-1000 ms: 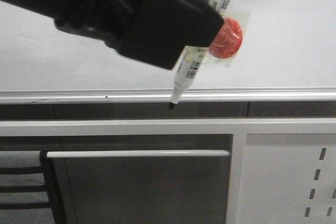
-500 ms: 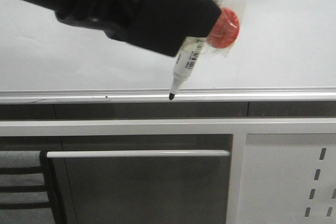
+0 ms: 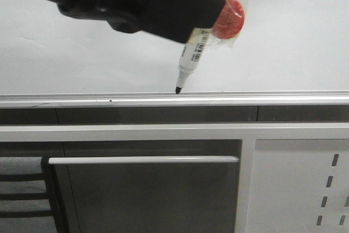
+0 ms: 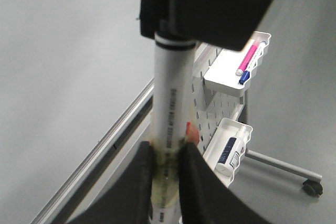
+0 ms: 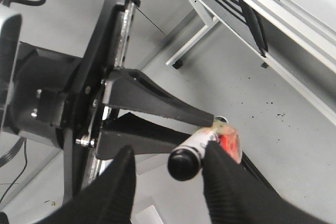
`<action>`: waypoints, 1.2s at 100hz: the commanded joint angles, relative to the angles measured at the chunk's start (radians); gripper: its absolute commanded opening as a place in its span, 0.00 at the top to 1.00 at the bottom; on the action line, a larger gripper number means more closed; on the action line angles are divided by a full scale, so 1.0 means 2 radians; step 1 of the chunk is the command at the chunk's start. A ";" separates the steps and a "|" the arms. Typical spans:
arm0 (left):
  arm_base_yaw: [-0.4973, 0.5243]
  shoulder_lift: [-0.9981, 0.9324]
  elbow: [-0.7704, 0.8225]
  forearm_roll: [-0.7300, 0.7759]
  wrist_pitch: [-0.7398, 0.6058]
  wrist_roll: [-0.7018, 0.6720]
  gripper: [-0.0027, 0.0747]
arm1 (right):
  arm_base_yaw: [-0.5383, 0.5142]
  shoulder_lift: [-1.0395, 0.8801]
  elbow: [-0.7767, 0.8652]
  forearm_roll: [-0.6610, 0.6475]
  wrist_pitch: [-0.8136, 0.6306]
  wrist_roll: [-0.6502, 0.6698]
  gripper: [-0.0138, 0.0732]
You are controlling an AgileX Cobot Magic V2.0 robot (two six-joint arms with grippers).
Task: Write number 1 on whiteboard
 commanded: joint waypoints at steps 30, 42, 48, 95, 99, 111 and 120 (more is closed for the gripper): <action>-0.001 -0.014 -0.016 -0.001 -0.034 -0.003 0.99 | 0.001 -0.009 -0.017 0.011 0.014 -0.006 0.78; -0.001 -0.014 -0.016 -0.001 -0.034 -0.003 0.99 | 0.001 -0.009 -0.017 0.005 0.014 -0.006 0.81; -0.001 -0.014 -0.016 -0.001 -0.032 -0.003 0.99 | 0.001 -0.009 -0.017 0.005 0.014 -0.006 0.81; -0.001 -0.014 -0.020 -0.001 -0.015 -0.003 0.99 | 0.001 -0.009 -0.019 0.004 0.010 0.005 0.51; -0.001 -0.014 -0.022 0.002 -0.008 -0.003 0.99 | 0.001 -0.009 -0.019 0.004 0.007 0.005 0.51; -0.001 -0.014 -0.028 0.009 0.001 -0.003 0.99 | 0.001 -0.006 -0.019 0.002 0.006 0.005 0.51; -0.001 -0.014 -0.031 0.010 0.006 -0.003 0.99 | 0.001 0.000 -0.019 -0.002 0.010 0.005 0.51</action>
